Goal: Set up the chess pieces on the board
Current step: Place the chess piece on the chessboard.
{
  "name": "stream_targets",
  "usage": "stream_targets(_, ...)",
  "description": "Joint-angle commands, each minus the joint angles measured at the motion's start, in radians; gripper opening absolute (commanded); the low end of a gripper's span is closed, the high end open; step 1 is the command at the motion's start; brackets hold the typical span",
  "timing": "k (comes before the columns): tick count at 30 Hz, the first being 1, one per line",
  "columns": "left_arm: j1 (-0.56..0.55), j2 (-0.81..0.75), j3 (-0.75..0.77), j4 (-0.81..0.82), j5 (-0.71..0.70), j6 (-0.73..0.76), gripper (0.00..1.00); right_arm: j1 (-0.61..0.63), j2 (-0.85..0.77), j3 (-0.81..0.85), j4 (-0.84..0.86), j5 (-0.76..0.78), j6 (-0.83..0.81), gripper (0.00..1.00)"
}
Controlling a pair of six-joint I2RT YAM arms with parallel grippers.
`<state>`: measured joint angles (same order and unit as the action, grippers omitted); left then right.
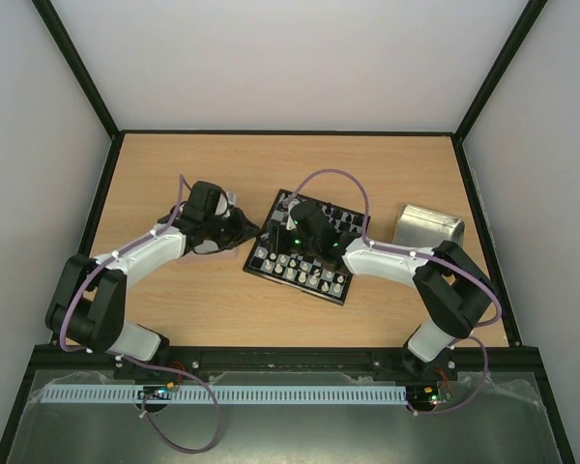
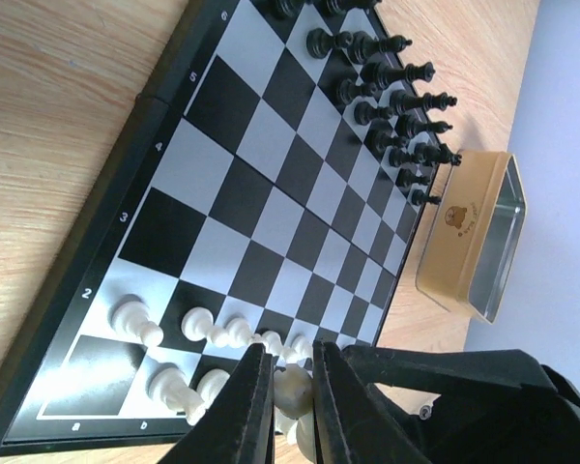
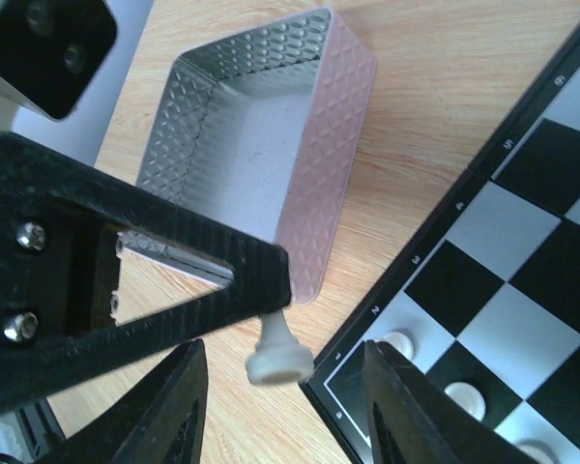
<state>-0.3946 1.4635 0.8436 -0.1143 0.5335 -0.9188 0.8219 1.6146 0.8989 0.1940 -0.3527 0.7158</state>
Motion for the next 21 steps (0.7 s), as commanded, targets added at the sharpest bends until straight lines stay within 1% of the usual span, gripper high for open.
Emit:
stream_targets(1,-0.010,-0.029,-0.014,0.014,0.049,-0.011,0.04,-0.004,0.017,0.031,0.062,-0.002,0.002,0.41)
stream_targets(3,-0.012,-0.029,-0.016,0.015,0.054,-0.011,0.04,-0.003,0.019,0.030,0.075,-0.019,0.001,0.36)
stream_targets(5,-0.012,-0.032,-0.017,0.023,0.062,-0.017,0.04,-0.003,0.025,0.030,0.082,-0.033,0.003,0.34)
stream_targets(9,-0.012,-0.036,-0.018,0.025,0.065,-0.024,0.05,-0.003,0.030,0.028,0.081,-0.036,0.003,0.33)
stream_targets(10,-0.012,-0.037,-0.019,0.027,0.065,-0.027,0.05,-0.004,0.031,0.028,0.078,-0.035,-0.002,0.33)
stream_targets(13,-0.012,-0.043,-0.021,0.031,0.065,-0.036,0.05,-0.004,0.028,0.019,0.068,-0.024,-0.007,0.40)
stream_targets(15,-0.012,-0.045,-0.021,0.034,0.066,-0.041,0.05,-0.003,0.028,0.011,0.073,-0.023,-0.011,0.41)
stream_targets(19,-0.012,-0.053,-0.022,0.040,0.069,-0.053,0.05,-0.004,0.038,0.013,0.076,-0.050,-0.013,0.32)
stream_targets(21,-0.012,-0.054,-0.022,0.043,0.070,-0.056,0.05,-0.004,0.038,0.010,0.082,-0.066,-0.015,0.30)
